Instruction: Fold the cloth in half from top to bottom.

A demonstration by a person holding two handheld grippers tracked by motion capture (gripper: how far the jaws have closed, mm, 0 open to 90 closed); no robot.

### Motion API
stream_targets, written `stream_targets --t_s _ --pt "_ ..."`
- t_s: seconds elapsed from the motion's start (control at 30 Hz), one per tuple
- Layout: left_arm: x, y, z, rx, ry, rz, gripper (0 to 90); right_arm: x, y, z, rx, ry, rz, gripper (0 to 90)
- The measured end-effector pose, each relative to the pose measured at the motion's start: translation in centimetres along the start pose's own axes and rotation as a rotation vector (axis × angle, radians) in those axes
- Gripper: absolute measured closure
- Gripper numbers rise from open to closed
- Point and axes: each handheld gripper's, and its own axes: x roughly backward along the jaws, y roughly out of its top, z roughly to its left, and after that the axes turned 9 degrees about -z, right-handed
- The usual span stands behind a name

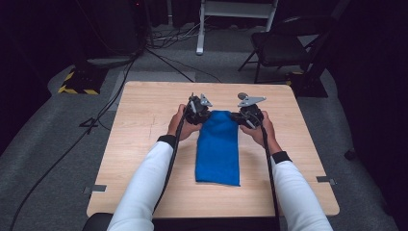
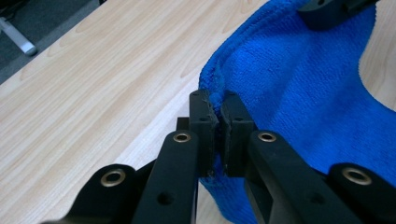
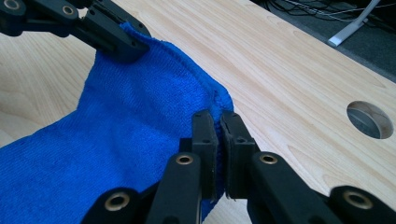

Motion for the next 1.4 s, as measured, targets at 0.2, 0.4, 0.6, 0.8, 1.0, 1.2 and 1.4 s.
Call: stream_targets --t_s 0.2,0.4,0.6,0.8,1.0,1.2,1.4 --pt "0.6 -0.3 -0.7 -0.017 -0.037 -0.01 85.0 0.6 -0.1 0.3 0.003 0.019 -0.01 85.8" --pt "1.7 -0.4 -1.1 -0.008 -0.07 -0.024 82.6 1.4 -0.2 1.0 0.02 0.04 -0.015 85.8" --pt "2.6 -1.1 -1.2 -0.007 -0.062 -0.039 83.5 2.2 -0.5 2.0 0.035 0.063 -0.023 85.8" --pt "3.9 -1.8 -2.1 -0.063 -0.093 -0.055 84.6 3.2 -0.9 3.0 0.045 0.102 -0.039 85.9" --pt "5.3 -2.4 -3.3 -0.097 -0.132 -0.068 84.6 4.5 -1.5 3.9 0.058 0.138 -0.053 85.8" --pt "6.4 -3.1 -4.5 -0.119 -0.161 -0.058 84.5 5.8 -1.6 5.0 0.085 0.171 -0.061 85.7" --pt "7.1 -4.3 -6.5 -0.178 -0.194 -0.029 84.2 6.7 -2.5 6.1 0.106 0.227 -0.043 85.5"
